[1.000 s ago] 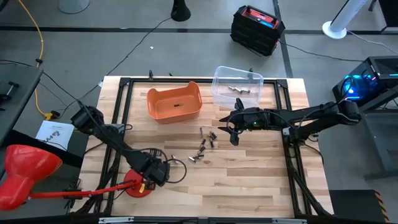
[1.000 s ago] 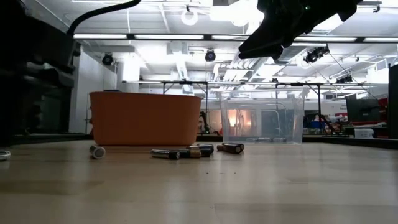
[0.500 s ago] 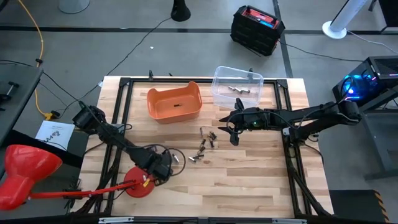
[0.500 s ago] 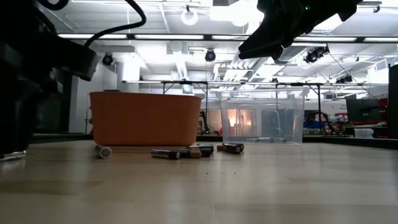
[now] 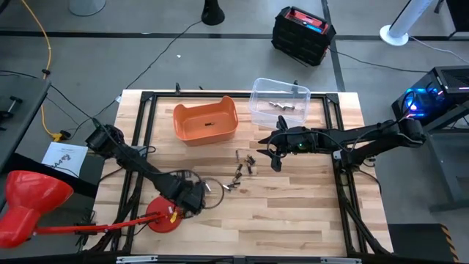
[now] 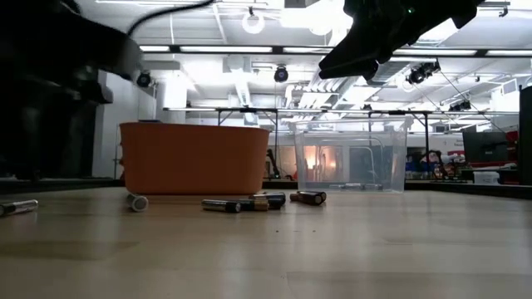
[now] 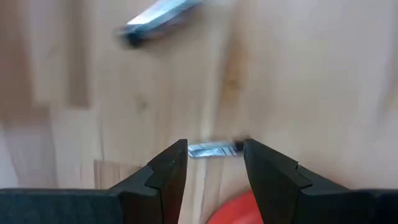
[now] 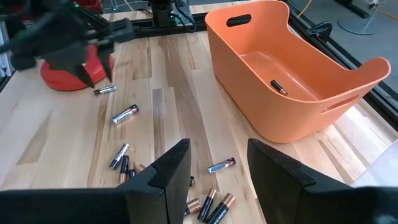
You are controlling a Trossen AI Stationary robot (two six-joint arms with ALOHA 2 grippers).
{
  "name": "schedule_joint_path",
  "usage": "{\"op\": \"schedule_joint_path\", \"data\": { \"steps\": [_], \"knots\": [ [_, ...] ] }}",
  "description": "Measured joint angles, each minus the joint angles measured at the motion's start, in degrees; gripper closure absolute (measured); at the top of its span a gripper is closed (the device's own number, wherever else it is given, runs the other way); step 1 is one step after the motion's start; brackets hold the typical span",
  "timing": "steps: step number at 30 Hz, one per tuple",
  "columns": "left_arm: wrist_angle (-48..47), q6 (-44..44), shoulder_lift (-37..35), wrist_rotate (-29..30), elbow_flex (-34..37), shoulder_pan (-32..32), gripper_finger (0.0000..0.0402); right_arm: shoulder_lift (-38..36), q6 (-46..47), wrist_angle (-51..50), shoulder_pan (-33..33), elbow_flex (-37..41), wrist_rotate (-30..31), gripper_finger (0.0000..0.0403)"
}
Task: Sort batteries
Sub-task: Put the silver battery into the transparent bin
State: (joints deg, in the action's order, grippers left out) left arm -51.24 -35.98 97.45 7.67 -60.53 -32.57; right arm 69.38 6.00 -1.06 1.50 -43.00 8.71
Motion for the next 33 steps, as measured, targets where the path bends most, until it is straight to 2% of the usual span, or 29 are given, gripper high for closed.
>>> {"op": "schedule_joint_path", "data": {
  "steps": [3, 6, 11, 19, 26, 33],
  "knots": [
    [-0.44, 16.38, 0.00, -0.61, 0.01, -2.52, 0.0248, 0.00, 0.00, 0.00, 0.00, 0.00, -0.02, 0.0249],
    [-1.85, 29.24, 0.00, 1.68, 0.02, -4.16, 0.0248, 0.00, 0.00, 0.00, 0.00, 0.00, -0.02, 0.0249],
    [-0.92, 41.40, 0.00, 3.24, 0.02, -3.06, 0.0248, 0.00, 0.00, 0.00, 0.00, 0.00, -0.02, 0.0249],
    [0.22, 47.53, 0.47, 0.20, 0.02, 0.79, 0.0248, 0.00, 0.15, -0.02, 0.00, 0.00, -0.04, 0.0249],
    [1.25, 49.63, 0.52, -2.12, 0.14, 0.80, 0.0248, 0.00, 0.04, -0.50, 0.00, 0.00, -0.05, 0.0249],
    [5.29, 51.12, 0.52, -2.45, 3.99, 0.84, 0.0248, 0.00, 0.15, -0.50, 0.00, 0.00, -0.05, 0.0249]
  ]
}}
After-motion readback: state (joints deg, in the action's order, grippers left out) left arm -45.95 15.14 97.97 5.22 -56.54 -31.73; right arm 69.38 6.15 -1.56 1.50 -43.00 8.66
